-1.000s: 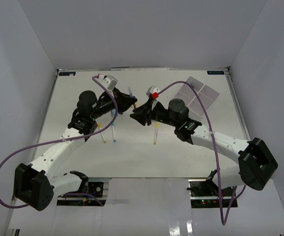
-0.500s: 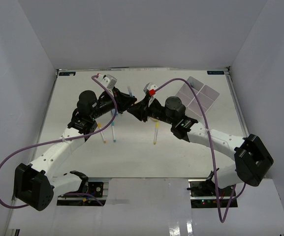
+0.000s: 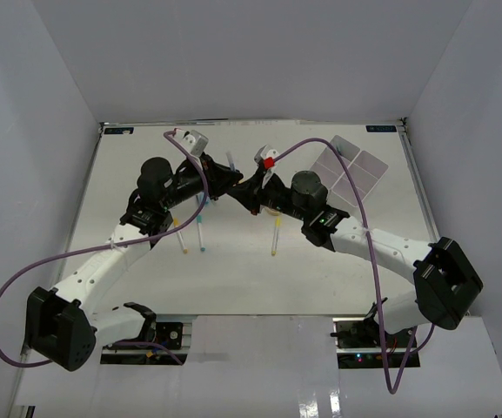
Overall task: Sort the stationery into containers
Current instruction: Close the pen cap on the pen.
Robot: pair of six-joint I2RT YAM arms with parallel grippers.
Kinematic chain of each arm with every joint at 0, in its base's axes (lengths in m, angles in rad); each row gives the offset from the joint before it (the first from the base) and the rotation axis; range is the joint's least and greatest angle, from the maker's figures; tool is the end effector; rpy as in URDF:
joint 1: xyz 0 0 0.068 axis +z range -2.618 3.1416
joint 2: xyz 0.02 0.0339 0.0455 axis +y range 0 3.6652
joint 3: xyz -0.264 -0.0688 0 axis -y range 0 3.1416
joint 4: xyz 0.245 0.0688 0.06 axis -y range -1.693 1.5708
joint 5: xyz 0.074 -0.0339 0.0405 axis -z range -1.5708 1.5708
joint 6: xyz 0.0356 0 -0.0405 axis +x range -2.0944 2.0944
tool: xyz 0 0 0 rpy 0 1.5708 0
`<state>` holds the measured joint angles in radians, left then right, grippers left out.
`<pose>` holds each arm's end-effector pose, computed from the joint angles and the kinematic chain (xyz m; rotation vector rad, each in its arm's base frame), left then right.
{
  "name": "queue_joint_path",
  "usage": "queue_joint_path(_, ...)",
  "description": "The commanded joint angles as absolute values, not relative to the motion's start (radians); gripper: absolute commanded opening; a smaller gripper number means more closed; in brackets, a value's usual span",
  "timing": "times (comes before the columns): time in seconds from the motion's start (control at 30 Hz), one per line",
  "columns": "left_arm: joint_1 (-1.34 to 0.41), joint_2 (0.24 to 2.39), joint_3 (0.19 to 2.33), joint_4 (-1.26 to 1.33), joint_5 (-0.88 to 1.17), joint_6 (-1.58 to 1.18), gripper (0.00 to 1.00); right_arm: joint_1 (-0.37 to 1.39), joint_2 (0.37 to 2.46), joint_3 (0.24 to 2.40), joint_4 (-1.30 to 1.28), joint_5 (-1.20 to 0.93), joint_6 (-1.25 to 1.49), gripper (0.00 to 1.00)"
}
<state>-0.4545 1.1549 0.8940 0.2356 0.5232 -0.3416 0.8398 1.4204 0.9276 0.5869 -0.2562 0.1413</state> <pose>0.2351 -0.1347 0.3471 0.5191 1.6105 -1.0228 0.2154 0.2537 0.3217 -0.7334 1.3755 0.9743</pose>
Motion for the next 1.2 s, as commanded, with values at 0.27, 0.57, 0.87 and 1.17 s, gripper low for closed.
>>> queue_joint_path(0.27,-0.453,1.155,0.956,0.192,0.532,-0.333,0.0,0.842,1.368,0.896,0.672,-0.216,0.132,0.09)
queue_joint_path(0.57,-0.453,1.14,0.959,0.176,0.506,-0.308,0.0,0.844,1.315,0.844,0.606,-0.238,0.121,0.49)
queue_joint_path(0.87,-0.453,1.138,0.953,0.193,0.529,-0.307,0.0,0.839,1.275,0.815,0.546,-0.253,0.071,0.75)
queue_joint_path(1.17,-0.453,1.134,0.945,0.215,0.583,-0.281,0.0,0.822,1.293,0.83,0.549,-0.23,0.052,0.74)
